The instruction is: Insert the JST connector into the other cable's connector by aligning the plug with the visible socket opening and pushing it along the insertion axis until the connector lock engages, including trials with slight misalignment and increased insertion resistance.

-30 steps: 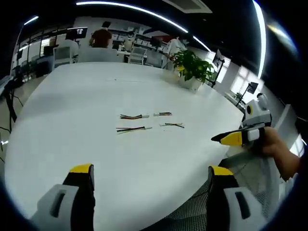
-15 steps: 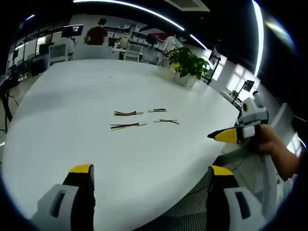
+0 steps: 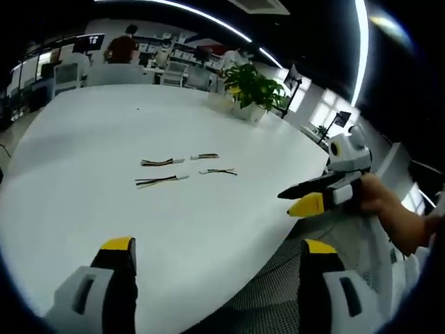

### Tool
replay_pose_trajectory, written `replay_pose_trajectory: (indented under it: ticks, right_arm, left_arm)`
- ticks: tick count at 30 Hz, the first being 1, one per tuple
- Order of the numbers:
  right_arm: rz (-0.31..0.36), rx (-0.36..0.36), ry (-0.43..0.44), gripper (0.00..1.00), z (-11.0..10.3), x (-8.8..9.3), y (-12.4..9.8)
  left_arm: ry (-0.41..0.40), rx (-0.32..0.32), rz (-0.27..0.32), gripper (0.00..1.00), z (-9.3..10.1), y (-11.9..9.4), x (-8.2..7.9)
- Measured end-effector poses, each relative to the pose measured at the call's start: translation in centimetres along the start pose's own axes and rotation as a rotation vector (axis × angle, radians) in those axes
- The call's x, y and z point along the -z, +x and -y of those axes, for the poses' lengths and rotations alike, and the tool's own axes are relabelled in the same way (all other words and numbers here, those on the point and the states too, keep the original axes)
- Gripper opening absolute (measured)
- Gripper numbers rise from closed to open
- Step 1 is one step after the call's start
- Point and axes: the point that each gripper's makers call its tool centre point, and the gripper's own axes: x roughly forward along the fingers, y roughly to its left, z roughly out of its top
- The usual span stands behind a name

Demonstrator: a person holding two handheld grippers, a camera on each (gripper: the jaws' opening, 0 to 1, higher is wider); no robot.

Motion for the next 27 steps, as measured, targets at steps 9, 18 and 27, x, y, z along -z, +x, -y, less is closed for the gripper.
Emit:
replay_pose_trajectory:
  ticks: [9,18,27]
  right_arm:
    - [-0.028,-0.005,-0.011,0.62,-0.1,0.5,0.1]
    - [-0.017,0.031,-0.023,0.62,0.2,0.4,-0.3]
    - [-0.005,0.007,-0.048,0.6,-0.4,0.0,-0.2]
  left_arm:
    - [0.004,0.045,-0.02,0.94,0.9,0.0,0.4]
    - [0.006,0.049,-0.039,0.94,0.8,0.1,0.6]
    - [0.022,0.064,-0.037,0.93,1.0,0.0,0.2]
